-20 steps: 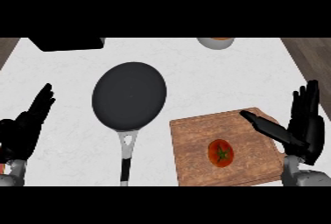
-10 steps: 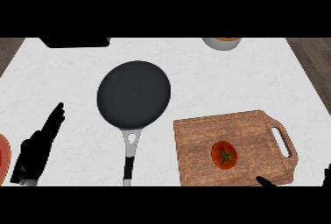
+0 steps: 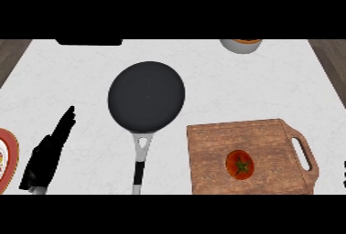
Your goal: Pick the tomato from the cutting board and place it in the pan
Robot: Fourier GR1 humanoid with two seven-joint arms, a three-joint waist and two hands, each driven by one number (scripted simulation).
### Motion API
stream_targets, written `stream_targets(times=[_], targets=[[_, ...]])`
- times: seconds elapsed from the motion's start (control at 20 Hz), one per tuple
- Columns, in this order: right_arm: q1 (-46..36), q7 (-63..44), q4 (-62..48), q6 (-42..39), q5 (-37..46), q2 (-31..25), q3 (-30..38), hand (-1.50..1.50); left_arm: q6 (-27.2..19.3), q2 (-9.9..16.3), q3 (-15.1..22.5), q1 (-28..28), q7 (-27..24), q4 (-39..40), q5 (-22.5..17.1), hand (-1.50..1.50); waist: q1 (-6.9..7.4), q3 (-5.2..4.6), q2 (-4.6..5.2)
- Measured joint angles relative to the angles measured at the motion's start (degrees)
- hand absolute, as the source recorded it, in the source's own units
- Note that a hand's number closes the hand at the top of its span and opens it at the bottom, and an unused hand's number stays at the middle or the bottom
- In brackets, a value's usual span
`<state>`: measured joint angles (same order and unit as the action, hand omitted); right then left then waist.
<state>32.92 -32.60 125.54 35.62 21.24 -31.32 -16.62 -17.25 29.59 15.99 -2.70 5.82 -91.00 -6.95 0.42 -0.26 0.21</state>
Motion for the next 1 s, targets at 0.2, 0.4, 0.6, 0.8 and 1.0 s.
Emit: stream_targets(times=[0.2,0.4,0.6,0.8,1.0], targets=[[-6.1,-14.4,5.0,-6.8,4.8,-2.0,-1.4,-1.50,0.0,-0.9,0.3,1.4,1.2,0.0,0.9,0.00,0.43,0.04,0.08],[-15.4,-25.9,5.7,-13.7,6.0,-1.5,-2.2,-1.50,0.3,-2.1,0.8,1.5,0.9,0.7,1.8,0.00,0.84,0.06,0.12],[-23.2,-30.3,2.0,-18.3,5.9,0.9,-4.5,-1.50,1.6,-2.4,-0.3,1.9,0.1,2.0,1.6,0.00,0.84,0.10,0.07],[-29.0,-33.5,-1.3,-22.7,5.0,2.0,-5.9,-1.50,1.7,-2.6,-0.3,2.2,1.5,1.4,2.3,0.00,0.79,0.13,0.00],[-31.9,-35.8,-4.1,-26.0,3.5,2.9,-7.8,-1.50,2.2,-2.5,-1.2,2.1,1.0,1.5,2.2,0.00,0.85,0.11,-0.03]])
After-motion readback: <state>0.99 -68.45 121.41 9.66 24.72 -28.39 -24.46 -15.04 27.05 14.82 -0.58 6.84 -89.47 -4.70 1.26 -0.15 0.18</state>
